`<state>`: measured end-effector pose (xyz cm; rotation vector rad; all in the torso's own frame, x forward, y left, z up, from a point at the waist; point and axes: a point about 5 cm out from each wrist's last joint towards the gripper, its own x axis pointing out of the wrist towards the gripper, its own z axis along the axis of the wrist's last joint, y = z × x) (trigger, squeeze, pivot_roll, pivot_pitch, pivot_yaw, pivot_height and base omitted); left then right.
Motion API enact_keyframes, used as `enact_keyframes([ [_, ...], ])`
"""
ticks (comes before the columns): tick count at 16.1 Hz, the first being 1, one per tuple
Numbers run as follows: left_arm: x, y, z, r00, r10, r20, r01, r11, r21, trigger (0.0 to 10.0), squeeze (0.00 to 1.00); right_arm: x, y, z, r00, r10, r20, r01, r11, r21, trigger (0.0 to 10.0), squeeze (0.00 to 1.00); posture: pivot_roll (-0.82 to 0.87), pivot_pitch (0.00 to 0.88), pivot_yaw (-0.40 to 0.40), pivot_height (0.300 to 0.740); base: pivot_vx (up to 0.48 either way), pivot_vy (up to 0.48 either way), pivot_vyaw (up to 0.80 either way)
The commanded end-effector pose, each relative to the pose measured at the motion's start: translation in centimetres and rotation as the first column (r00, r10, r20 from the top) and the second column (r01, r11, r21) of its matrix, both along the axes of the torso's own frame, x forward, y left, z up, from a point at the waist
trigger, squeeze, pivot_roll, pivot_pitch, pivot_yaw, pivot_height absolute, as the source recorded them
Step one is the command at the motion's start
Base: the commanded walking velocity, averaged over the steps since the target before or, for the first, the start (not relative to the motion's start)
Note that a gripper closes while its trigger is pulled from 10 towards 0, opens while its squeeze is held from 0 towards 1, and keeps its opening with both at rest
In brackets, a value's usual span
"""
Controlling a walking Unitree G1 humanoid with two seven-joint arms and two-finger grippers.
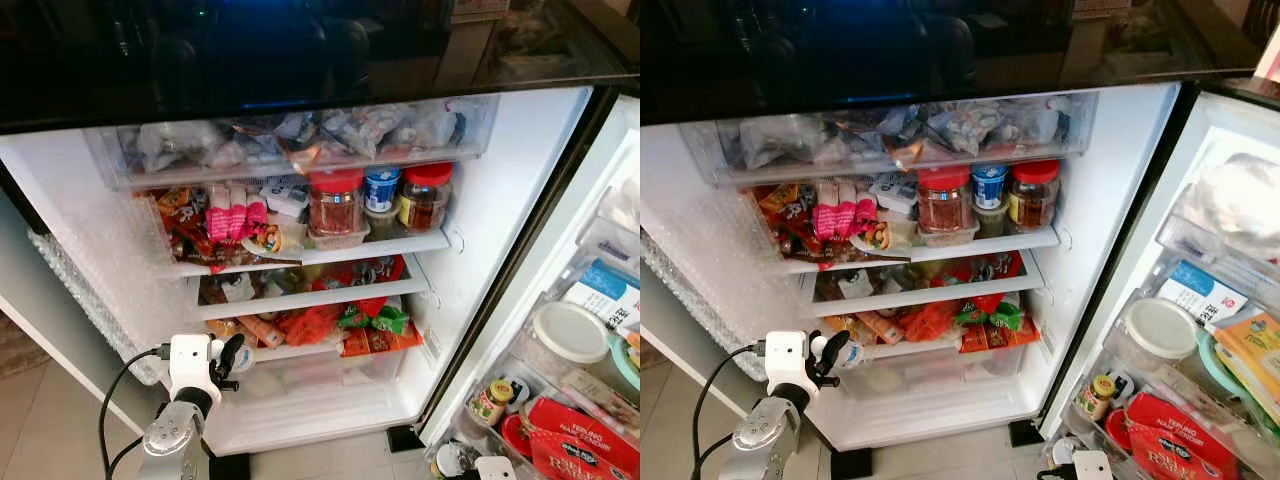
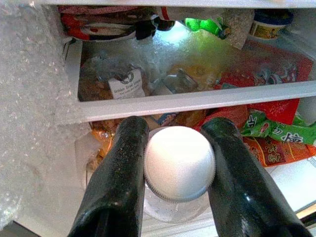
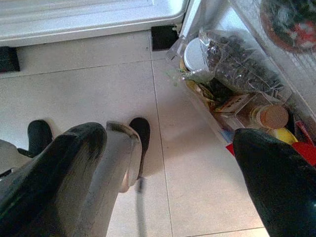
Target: Restocking fridge
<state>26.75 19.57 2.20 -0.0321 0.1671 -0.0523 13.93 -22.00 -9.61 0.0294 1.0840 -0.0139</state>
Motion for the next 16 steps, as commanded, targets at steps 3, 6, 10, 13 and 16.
enact_keyframes([
  [3, 0.7, 0.1, 1.1, 0.999, 0.002, 0.039, -0.003, 1.000, 0.011, 10.0, 0.00, -0.1, -0.1, 0.0, 1.000, -0.003, 0.010, 0.003, 1.000, -0.002, 10.0, 0.00, -0.03, 0.000, -0.002, 0.671, 0.000, 0.000, 0.00],
  [6, 1.4, -0.2, 2.0, 0.997, -0.003, 0.072, 0.002, 1.000, 0.013, 10.0, 0.00, -0.2, -0.1, 0.0, 1.000, -0.007, 0.011, 0.007, 1.000, 0.000, 10.0, 0.00, -0.03, 0.000, -0.002, 0.671, 0.000, 0.000, 0.00],
  [10, 2.0, -0.7, 3.0, 0.995, -0.017, 0.103, 0.016, 1.000, 0.009, 10.0, 0.00, -0.3, -0.2, -0.1, 1.000, 0.027, -0.016, -0.027, 0.999, -0.022, 10.0, 0.00, -0.03, 0.000, -0.003, 0.663, 0.000, 0.000, 0.00],
  [13, 2.2, -0.7, 3.3, 0.994, -0.014, 0.112, 0.013, 1.000, 0.010, 10.0, 0.00, -0.2, -0.2, 0.0, 0.999, 0.040, -0.009, -0.040, 0.999, -0.025, 10.0, 0.00, -0.02, 0.000, -0.007, 0.654, 0.000, 0.000, 0.00],
  [16, 2.0, -0.5, 3.2, 0.995, -0.002, 0.101, 0.001, 1.000, 0.015, 10.0, 0.00, -0.2, -0.2, 0.0, 0.999, 0.040, -0.009, -0.040, 0.999, -0.022, 10.0, 0.00, -0.02, 0.000, -0.010, 0.654, 0.000, 0.000, 0.00],
])
